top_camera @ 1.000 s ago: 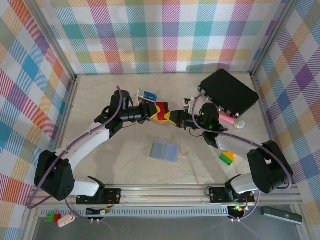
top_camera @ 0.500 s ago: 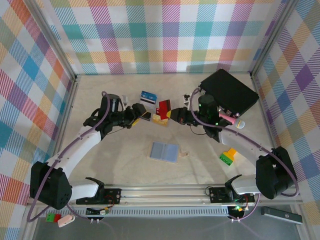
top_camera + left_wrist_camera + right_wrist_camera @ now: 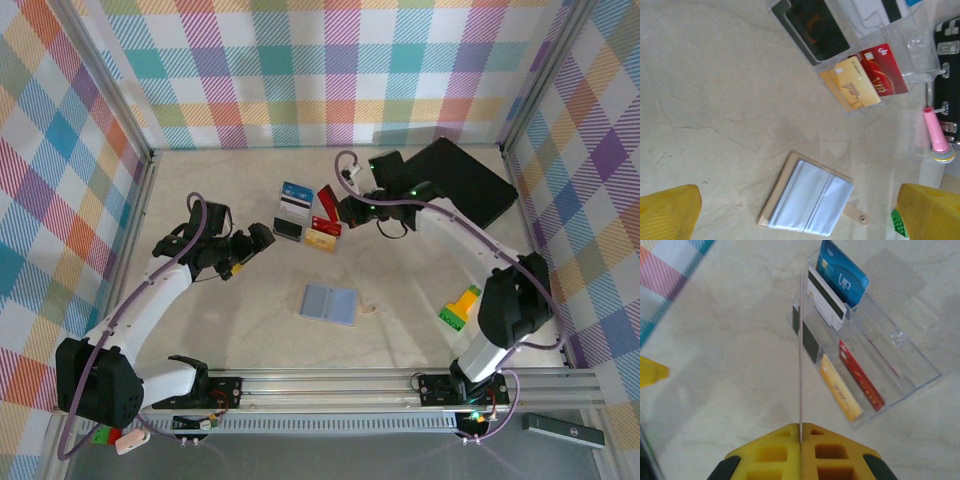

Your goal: Take the credit cards out of the card holder

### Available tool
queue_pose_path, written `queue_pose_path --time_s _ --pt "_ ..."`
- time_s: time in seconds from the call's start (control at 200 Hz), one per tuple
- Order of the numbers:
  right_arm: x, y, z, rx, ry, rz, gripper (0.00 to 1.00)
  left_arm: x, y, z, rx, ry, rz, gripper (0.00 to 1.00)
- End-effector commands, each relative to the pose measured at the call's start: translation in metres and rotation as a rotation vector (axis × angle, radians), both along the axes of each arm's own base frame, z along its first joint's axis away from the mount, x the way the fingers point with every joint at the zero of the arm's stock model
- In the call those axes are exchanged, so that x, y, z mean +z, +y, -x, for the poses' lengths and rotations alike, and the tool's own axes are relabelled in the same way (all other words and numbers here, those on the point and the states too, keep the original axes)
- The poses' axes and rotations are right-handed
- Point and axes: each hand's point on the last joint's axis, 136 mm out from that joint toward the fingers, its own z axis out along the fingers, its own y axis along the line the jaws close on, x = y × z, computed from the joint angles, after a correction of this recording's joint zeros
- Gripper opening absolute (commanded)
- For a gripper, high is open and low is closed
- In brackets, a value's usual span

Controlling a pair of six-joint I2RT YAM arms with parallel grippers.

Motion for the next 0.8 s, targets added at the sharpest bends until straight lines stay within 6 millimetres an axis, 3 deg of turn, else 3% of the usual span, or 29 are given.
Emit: queue_pose_path --time_s 0.0,0.31,0.57,0.795 --pt "-0.011 0.003 0.006 0.167 -0.088 0.179 0.00 -0.002 0.007 0.007 -0.011 0.024 -0.034 1.00" --pt "-0.050 0.019 -0.012 0.361 -0.178 0.425 0.00 -0.007 0.005 0.008 -0.024 0.051 -0.035 1.00" --pt "-0.080 0.014 -0.032 0.391 -0.184 0.559 0.00 -0.013 0.004 0.008 -0.032 0.071 -0.039 1.00" --pt "-0.091 0.012 -0.041 0.386 -0.187 0.605 0.00 -0.019 0.001 0.006 -0.034 0.085 -0.027 1.00"
